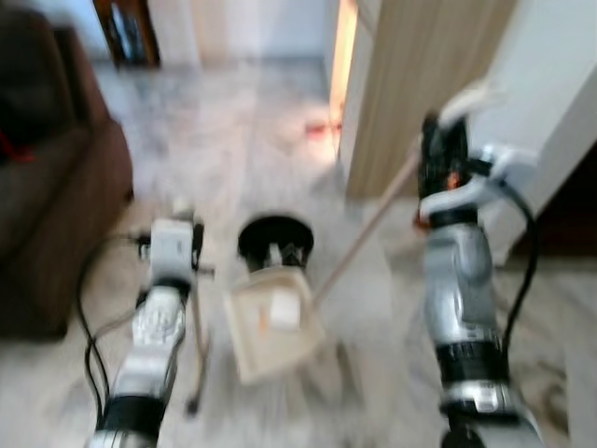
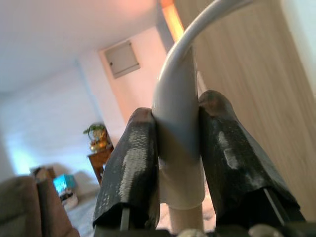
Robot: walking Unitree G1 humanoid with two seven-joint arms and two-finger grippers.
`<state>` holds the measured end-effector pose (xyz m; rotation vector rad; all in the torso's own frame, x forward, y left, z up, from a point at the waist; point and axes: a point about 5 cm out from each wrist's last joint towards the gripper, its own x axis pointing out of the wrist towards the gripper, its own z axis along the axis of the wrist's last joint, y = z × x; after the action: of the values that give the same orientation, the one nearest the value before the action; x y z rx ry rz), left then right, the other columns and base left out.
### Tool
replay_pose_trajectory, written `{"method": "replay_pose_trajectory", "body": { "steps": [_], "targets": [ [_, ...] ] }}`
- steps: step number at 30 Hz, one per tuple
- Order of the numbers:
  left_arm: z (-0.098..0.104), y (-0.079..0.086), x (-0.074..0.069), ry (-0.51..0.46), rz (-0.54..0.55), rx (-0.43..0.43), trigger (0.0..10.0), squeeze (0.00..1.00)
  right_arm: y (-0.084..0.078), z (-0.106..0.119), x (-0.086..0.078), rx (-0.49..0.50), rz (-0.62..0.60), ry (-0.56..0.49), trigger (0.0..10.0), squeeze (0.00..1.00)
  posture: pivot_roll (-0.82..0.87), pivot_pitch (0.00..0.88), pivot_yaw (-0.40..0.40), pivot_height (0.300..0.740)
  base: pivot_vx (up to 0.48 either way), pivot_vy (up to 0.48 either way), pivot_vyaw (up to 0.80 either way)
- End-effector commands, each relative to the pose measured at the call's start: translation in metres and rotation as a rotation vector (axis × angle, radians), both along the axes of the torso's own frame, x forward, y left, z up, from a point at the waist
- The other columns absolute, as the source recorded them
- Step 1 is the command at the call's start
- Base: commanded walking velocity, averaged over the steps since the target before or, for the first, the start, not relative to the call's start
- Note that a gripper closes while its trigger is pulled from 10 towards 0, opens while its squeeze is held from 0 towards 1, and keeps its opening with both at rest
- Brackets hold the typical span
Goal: Sweep floor
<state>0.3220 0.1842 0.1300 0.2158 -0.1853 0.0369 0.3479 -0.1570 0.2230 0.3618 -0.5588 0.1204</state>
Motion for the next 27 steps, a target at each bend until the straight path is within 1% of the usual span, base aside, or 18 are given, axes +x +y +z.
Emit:
{"method": "replay_pose_trajectory", "body": {
  "steps": [1,9,18,27],
  "targets": [
    [0.0116,-0.0078,0.0032,-0.051,-0.025,0.0,10.0,0.0,-0.0028,0.0185,-0.0026,0.036,-0.008,-0.072,10.0,0.0,0.07,0.0,0.038,0.74,0.33,0.0,0.0],
    [0.0132,-0.0069,0.0046,-0.053,-0.025,0.002,10.0,0.0,-0.0006,0.0244,-0.0024,0.033,-0.001,-0.086,10.0,0.0,0.08,0.018,0.043,0.74,0.33,0.0,0.0],
    [0.015,-0.0072,0.0042,-0.058,-0.029,0.001,10.0,0.0,0.0009,0.02,-0.0044,0.039,0.004,-0.071,10.0,0.0,0.08,0.032,0.049,0.74,0.331,0.0,0.0],
    [0.0147,-0.0078,0.0037,-0.059,-0.034,-0.003,10.0,0.0,0.0014,0.0178,-0.0047,0.043,0.009,-0.062,10.0,0.0,0.08,0.019,0.051,0.74,0.334,0.0,0.0]
  ]
}}
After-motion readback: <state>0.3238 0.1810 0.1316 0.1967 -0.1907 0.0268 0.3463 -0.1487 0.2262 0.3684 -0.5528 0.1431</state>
